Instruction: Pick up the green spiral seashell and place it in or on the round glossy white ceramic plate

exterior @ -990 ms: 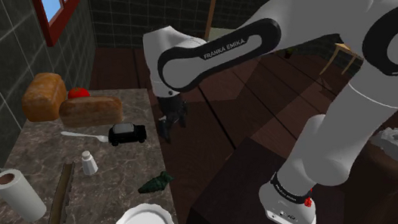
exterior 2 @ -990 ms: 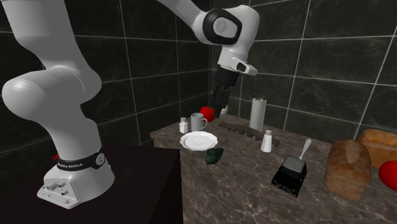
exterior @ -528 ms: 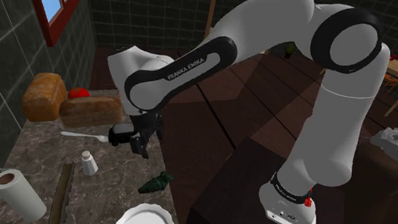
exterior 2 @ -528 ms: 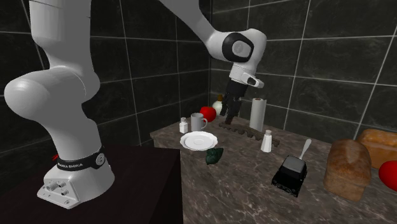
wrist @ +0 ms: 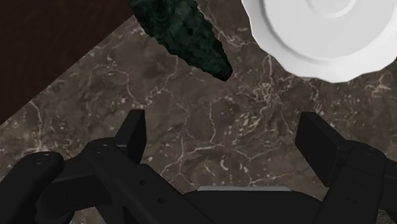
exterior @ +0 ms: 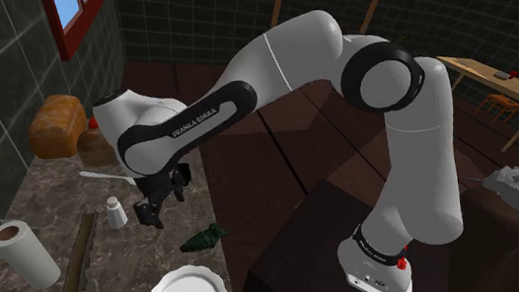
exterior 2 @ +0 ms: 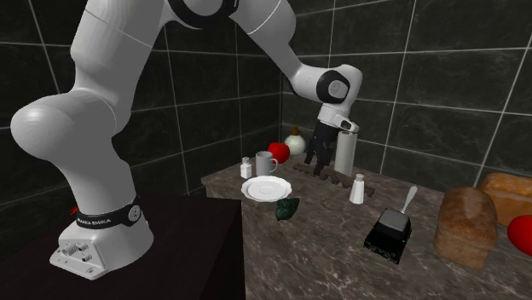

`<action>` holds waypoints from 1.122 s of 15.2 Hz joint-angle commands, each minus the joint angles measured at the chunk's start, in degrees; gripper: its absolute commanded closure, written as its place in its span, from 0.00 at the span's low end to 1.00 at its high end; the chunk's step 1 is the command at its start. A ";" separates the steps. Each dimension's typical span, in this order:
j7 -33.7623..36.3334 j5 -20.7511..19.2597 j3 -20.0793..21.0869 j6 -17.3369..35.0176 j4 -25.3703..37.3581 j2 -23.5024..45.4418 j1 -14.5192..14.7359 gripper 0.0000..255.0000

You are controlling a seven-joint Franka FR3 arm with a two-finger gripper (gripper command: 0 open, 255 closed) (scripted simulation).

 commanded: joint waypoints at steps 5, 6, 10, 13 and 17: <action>0.85 -0.83 -0.20 3.49 -0.56 3.13 1.00 0.00; 0.90 -0.90 -0.24 4.19 -1.05 3.35 1.01 0.00; 0.98 -1.02 -0.32 5.28 -1.79 3.70 1.04 0.00; 0.98 -1.02 -0.32 5.28 -1.79 3.70 1.04 0.00; 0.98 -1.02 -0.32 5.26 -1.78 3.71 1.04 1.00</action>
